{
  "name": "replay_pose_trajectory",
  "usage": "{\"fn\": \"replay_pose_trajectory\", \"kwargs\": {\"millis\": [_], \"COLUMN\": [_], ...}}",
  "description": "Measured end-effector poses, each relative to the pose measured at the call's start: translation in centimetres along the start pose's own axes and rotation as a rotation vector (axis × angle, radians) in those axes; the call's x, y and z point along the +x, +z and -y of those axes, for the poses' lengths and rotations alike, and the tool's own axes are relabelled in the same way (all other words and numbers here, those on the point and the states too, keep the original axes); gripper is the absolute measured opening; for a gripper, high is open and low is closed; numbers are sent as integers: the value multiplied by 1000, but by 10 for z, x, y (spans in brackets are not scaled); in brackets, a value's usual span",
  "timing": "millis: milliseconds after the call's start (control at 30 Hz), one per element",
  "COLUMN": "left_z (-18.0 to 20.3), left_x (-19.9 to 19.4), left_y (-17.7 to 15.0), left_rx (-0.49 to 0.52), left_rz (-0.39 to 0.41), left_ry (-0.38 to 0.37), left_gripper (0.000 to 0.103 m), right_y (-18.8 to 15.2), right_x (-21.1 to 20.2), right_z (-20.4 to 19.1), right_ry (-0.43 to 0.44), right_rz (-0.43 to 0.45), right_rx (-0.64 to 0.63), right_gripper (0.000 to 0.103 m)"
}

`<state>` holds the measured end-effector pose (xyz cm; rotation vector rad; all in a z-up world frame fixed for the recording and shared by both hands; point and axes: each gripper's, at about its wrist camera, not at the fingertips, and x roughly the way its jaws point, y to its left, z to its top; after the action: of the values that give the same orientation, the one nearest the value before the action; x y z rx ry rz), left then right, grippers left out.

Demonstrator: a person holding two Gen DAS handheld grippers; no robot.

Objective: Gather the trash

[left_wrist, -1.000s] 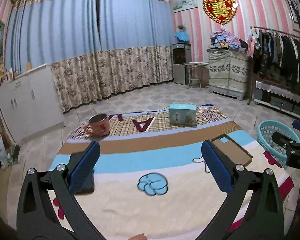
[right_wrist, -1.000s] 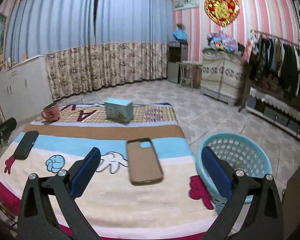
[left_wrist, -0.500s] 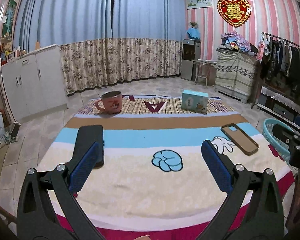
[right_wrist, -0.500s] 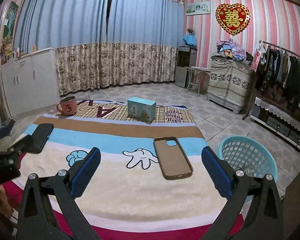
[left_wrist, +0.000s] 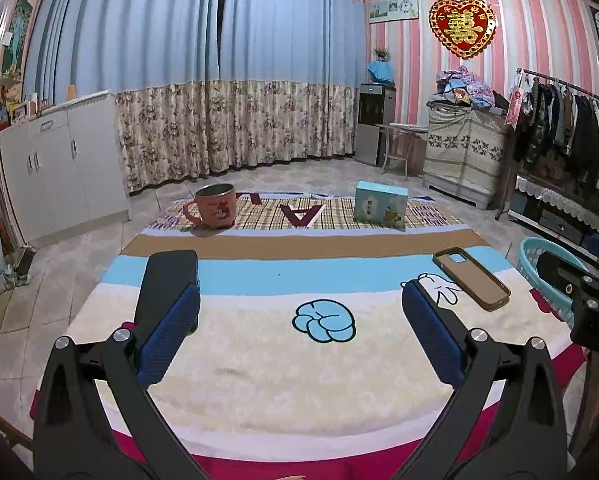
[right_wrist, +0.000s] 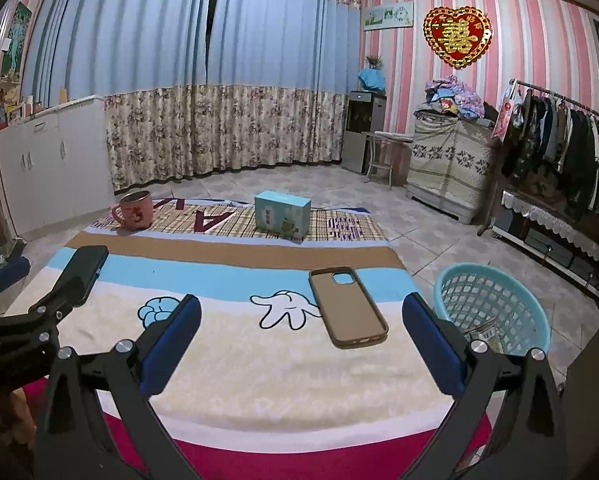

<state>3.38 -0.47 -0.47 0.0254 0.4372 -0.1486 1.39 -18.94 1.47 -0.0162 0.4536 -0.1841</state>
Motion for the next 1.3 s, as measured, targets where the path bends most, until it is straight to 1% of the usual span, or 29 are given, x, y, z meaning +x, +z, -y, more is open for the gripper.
{"fn": "replay_pose_trajectory", "kwargs": {"millis": [167,400,733,1300], "left_z": [5,8,13,13], "left_x": [-4,-7,-6,-6], "left_y": [4,10,12,13], "left_rx": [21,24,36,36], "left_rz": [17,33,24,24], "left_ry": [6,10,13,12], "left_gripper": [98,98,98,98], "right_y": [-1,-3,-5,-3], "right_x": [3,6,7,6], "right_z": [2,4,8,11], "right_ry": [-5,-5,-7,-19], "right_rz": [-1,-4,-14,0], "right_rx": [10,17,22,29], "right_gripper": [98,98,98,98]}}
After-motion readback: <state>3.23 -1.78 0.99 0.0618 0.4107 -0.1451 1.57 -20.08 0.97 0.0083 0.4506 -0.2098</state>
